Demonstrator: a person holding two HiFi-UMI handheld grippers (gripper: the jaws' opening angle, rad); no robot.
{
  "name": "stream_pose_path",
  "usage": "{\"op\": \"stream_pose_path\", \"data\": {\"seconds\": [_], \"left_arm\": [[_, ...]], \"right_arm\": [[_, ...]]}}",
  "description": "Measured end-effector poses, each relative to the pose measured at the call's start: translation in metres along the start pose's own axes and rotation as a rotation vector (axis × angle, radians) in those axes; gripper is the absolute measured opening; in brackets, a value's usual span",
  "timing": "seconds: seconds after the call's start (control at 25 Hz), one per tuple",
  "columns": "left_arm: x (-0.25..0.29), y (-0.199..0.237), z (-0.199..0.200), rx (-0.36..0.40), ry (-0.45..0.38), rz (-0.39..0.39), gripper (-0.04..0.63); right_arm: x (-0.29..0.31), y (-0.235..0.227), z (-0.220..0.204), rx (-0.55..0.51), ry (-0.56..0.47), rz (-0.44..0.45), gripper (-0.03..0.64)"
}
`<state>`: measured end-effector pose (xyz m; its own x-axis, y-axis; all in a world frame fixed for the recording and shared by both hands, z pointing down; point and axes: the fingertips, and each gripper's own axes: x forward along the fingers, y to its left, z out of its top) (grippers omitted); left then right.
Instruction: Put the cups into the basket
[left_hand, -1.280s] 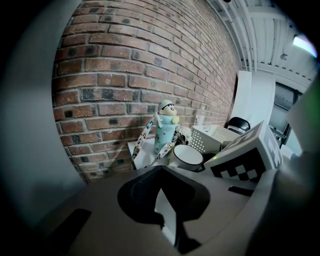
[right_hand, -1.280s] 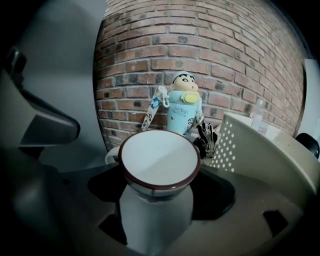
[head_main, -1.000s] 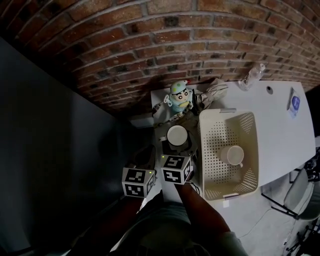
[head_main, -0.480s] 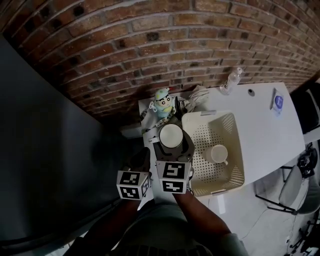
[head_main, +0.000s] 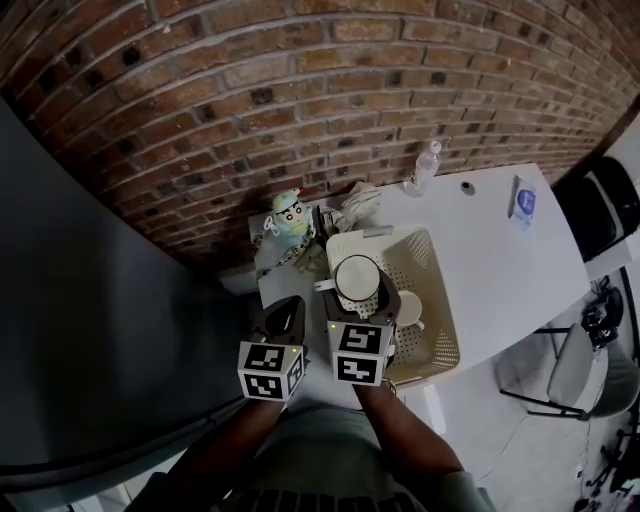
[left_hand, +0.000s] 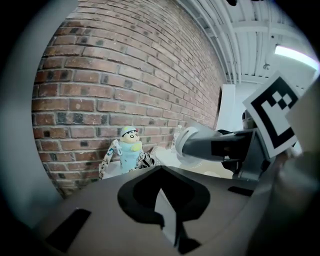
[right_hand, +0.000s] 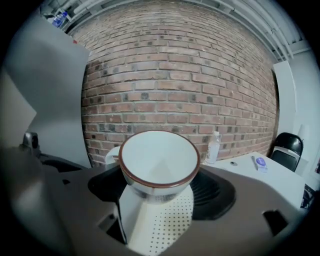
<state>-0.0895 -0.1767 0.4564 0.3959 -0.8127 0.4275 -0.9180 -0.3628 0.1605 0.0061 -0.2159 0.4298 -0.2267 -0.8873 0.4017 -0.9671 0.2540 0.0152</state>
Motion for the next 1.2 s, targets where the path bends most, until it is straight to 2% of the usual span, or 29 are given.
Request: {"op": "stream_pose_path", "data": {"seconds": [0.2,0.44,1.2], "left_arm": [[0.007,-0.012,0.001,0.015,0.006,-0.003,0.006],[0.016,-0.018,0.002,0.02,0.019,0.001,0.006],[0.043,-0.001,0.006,0.009,0.039,-0.025,0.006]], "right_arm": [[0.01,-0.027,-0.034,0.014,0.074,-0.049,0.376],[0.025,-0.04,-0.064,-0.005,0.15,-0.063,0.376],[0.078,-0.051,-0.098,0.005,0.299,-0.151,0.376]]}}
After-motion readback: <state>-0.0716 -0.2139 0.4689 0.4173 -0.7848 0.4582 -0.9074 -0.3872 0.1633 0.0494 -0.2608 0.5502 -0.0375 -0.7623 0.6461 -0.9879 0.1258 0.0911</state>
